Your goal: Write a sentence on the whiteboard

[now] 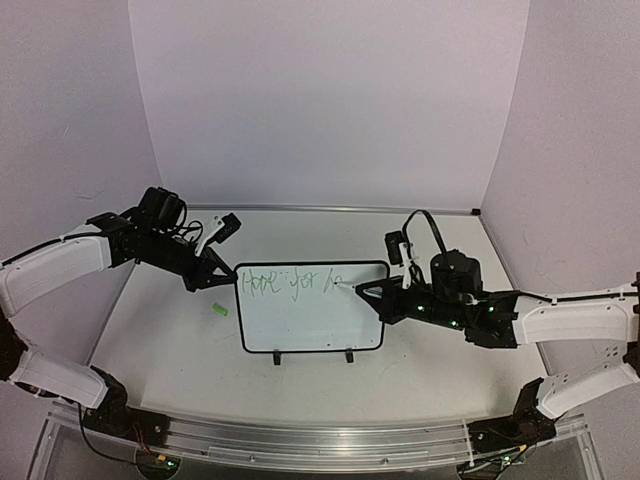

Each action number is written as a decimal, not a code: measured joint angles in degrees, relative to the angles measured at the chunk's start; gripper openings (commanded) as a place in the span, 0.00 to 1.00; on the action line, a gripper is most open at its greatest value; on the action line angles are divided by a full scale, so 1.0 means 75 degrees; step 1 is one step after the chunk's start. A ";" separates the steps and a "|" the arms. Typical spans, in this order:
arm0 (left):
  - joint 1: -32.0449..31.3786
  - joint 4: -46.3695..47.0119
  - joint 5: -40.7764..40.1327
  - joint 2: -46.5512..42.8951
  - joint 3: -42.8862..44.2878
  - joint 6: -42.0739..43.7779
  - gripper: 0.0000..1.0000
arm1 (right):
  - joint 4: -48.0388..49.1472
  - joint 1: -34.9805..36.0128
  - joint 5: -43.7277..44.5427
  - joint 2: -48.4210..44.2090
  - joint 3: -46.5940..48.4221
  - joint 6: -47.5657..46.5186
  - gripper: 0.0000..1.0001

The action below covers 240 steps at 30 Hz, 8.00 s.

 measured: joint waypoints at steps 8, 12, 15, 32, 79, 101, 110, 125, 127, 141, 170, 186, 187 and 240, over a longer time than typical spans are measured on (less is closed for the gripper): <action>0.0000 -0.0002 0.0000 0.0000 0.0000 0.0000 0.00 | -0.0162 0.0000 0.0023 -0.0105 -0.0120 0.0146 0.00; 0.0000 -0.0002 0.0000 0.0000 0.0000 0.0000 0.00 | -0.0262 0.0000 0.0099 -0.0198 -0.0120 0.0159 0.00; 0.0000 0.0001 0.0000 0.0000 0.0000 0.0000 0.00 | -0.0289 0.0000 0.0234 -0.0305 -0.0120 0.0152 0.00; 0.0000 0.0015 0.0000 0.0000 0.0000 -0.0003 0.00 | -0.0277 0.0000 0.0406 -0.0344 -0.0112 0.0119 0.00; -0.0023 -0.0005 0.0000 0.0000 0.0000 0.0000 0.00 | -0.0881 -0.0009 0.0500 -0.0674 -0.0092 0.0203 0.00; -0.0031 -0.0022 -0.0003 0.0000 0.0000 0.0003 0.00 | -0.0892 0.0000 -0.0025 -0.1194 -0.0371 0.0441 0.00; -0.0043 -0.0022 -0.0003 0.0000 0.0000 0.0003 0.00 | -0.0725 -0.0003 0.0367 -0.0938 -0.0261 0.0224 0.00; -0.0044 -0.0008 0.0000 0.0000 0.0000 0.0002 0.00 | -0.0699 0.0003 0.0685 -0.0871 -0.0129 0.0098 0.00; -0.0044 -0.0008 0.0002 0.0000 0.0000 0.0002 0.00 | -0.0729 0.0003 0.0778 -0.0980 -0.0129 0.0100 0.00; -0.0044 0.0000 0.0003 0.0000 0.0000 -0.0002 0.00 | -0.0883 0.0003 0.0827 -0.0936 -0.0160 0.0193 0.00; -0.0050 -0.0025 0.0000 0.0000 0.0003 0.0003 0.00 | -0.0655 -0.0003 0.0759 -0.1627 -0.0464 0.0270 0.00; -0.0058 -0.0016 0.0000 0.0000 0.0003 0.0003 0.00 | -0.0748 0.0000 0.0888 -0.1250 -0.0464 0.0303 0.00; -0.0058 -0.0015 0.0000 0.0000 0.0003 0.0002 0.00 | -0.0789 0.0000 0.0886 -0.1249 -0.0464 0.0320 0.00; -0.0082 -0.0008 0.0003 0.0000 0.0003 0.0003 0.00 | -0.0912 0.0000 0.1109 -0.1408 -0.0345 0.0111 0.00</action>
